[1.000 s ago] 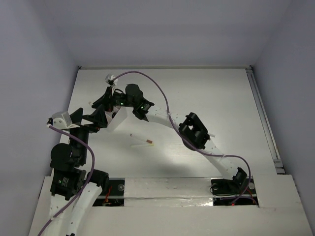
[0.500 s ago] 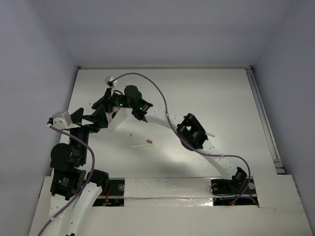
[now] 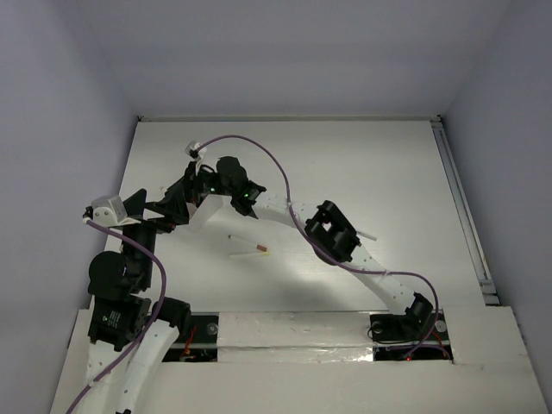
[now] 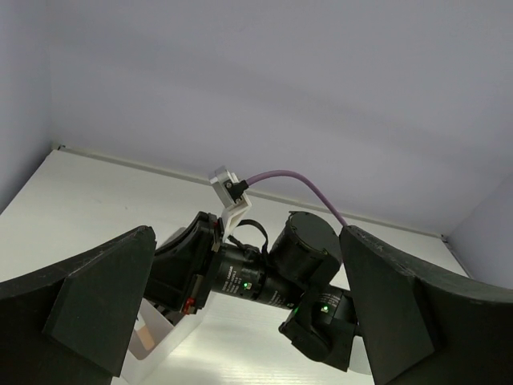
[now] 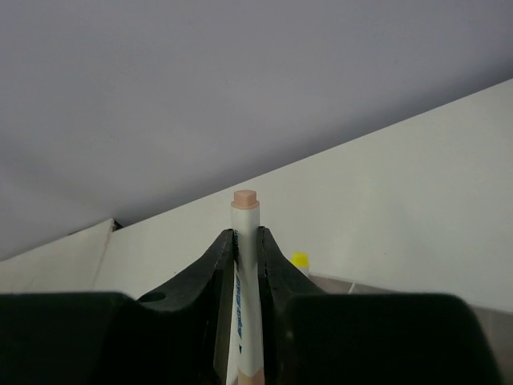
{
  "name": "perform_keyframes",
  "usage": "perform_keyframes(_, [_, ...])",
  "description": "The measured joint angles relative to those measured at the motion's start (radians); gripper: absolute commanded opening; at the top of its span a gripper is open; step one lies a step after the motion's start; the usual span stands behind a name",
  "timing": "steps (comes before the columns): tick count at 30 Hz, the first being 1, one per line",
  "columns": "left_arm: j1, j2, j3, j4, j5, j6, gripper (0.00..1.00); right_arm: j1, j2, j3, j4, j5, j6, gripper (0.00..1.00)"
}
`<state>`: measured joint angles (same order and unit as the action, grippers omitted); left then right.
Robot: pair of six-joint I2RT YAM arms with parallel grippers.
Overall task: Sort the stationery into containers
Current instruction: Place the pen in the storage box, then pick up the pen from the center of the board.
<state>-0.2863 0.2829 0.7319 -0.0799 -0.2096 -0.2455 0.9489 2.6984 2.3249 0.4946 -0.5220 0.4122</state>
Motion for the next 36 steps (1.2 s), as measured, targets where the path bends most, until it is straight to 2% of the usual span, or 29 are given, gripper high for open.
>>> perform_keyframes(2, [0.000, 0.000, 0.000, 0.000, 0.000, 0.000, 0.99, 0.000, 0.000, 0.000, 0.000, 0.003, 0.000, 0.25])
perform_keyframes(6, [0.000, 0.000, 0.000, 0.000, 0.001, 0.000, 0.99, 0.000, 0.000, -0.002, 0.001, 0.010, -0.003, 0.44])
perform_keyframes(9, [0.000, 0.000, 0.000, 0.000, 0.004, 0.000, 0.99, 0.000, 0.000, -0.006, 0.003, 0.014, -0.005, 0.49])
perform_keyframes(17, [0.000, 0.000, 0.000, 0.000, 0.011, 0.000, 0.99, 0.000, -0.031, -0.071, 0.002, 0.009, -0.023, 0.48])
perform_keyframes(22, [0.000, 0.000, 0.000, 0.000, 0.014, 0.000, 0.99, 0.000, -0.275, -0.397, -0.029, 0.023, -0.075, 0.47])
perform_keyframes(24, [0.000, 0.000, 0.000, 0.000, 0.017, 0.000, 0.99, 0.000, -0.427, -0.576, -0.040, 0.048, -0.117, 0.47])
perform_keyframes(28, [0.000, 0.000, 0.000, 0.000, 0.019, 0.000, 0.99, -0.010, -0.673, -0.806, -0.093, 0.100, -0.197, 0.46])
perform_keyframes(32, [0.000, 0.000, 0.000, 0.000, 0.020, 0.000, 0.99, -0.035, -0.818, -0.910, -0.187, 0.121, -0.258, 0.47])
perform_keyframes(36, [0.000, 0.001, 0.000, 0.000, 0.023, 0.000, 0.99, -0.054, -0.826, -0.914, -0.344, 0.133, -0.317, 0.50])
